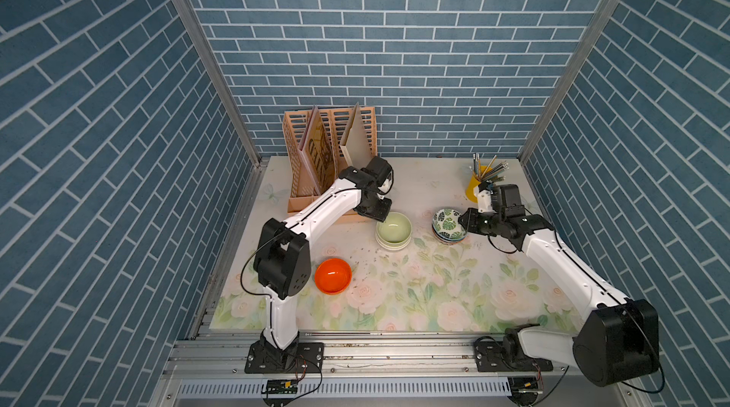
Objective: Stack the bowls
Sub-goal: Place the bowl on the bowl, then pick up the bowl from the center of the board.
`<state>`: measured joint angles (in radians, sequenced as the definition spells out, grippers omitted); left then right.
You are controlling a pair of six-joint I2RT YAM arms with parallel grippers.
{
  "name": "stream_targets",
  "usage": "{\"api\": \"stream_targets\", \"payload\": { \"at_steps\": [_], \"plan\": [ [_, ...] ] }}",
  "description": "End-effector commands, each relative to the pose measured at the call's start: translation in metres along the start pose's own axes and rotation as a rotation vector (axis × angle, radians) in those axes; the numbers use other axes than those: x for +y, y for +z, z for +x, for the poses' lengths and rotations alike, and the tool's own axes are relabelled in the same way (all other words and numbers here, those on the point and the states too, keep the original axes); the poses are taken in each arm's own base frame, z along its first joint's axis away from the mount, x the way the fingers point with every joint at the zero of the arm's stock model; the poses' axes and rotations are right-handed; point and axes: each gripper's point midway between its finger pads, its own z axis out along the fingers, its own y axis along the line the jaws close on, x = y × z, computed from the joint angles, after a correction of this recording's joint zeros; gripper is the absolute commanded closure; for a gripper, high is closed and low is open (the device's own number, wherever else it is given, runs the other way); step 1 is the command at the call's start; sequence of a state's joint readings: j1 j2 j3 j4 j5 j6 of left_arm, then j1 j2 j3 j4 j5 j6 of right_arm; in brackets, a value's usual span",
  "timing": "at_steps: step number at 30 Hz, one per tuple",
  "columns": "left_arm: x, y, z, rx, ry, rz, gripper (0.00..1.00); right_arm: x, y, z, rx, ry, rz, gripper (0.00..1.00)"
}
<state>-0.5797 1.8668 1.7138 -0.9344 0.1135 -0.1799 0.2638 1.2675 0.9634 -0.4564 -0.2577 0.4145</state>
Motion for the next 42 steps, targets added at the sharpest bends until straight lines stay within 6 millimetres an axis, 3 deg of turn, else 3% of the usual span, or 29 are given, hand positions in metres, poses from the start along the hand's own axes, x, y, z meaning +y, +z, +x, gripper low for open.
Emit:
{"api": "stream_targets", "payload": {
  "at_steps": [1,10,16,20,26,33,42],
  "plan": [
    [0.02,-0.04,0.013,-0.076,-0.076,-0.039,0.54,0.001,0.0,0.0,-0.004,-0.01,0.002,0.78],
    [0.065,-0.054,0.112,-0.09,-0.353,-0.144,0.5,0.005,-0.011,-0.004,-0.037,-0.021,0.009,0.78],
    [0.077,-0.044,0.166,-0.015,-0.449,-0.199,0.54,0.011,-0.018,-0.005,-0.064,-0.054,0.022,0.78],
    [0.083,-0.044,0.191,0.001,-0.486,-0.221,0.54,0.014,-0.017,-0.004,-0.067,-0.064,0.019,0.78],
    [0.099,-0.045,0.214,0.022,-0.538,-0.275,0.53,0.022,-0.015,-0.002,-0.065,-0.076,-0.011,0.78],
    [0.111,-0.023,0.234,0.091,-0.556,-0.261,0.56,0.025,-0.016,-0.002,-0.069,-0.083,-0.016,0.78],
    [0.111,-0.013,0.235,0.109,-0.564,-0.238,0.65,0.026,-0.017,0.0,-0.071,-0.088,-0.027,0.78]
  ]
}}
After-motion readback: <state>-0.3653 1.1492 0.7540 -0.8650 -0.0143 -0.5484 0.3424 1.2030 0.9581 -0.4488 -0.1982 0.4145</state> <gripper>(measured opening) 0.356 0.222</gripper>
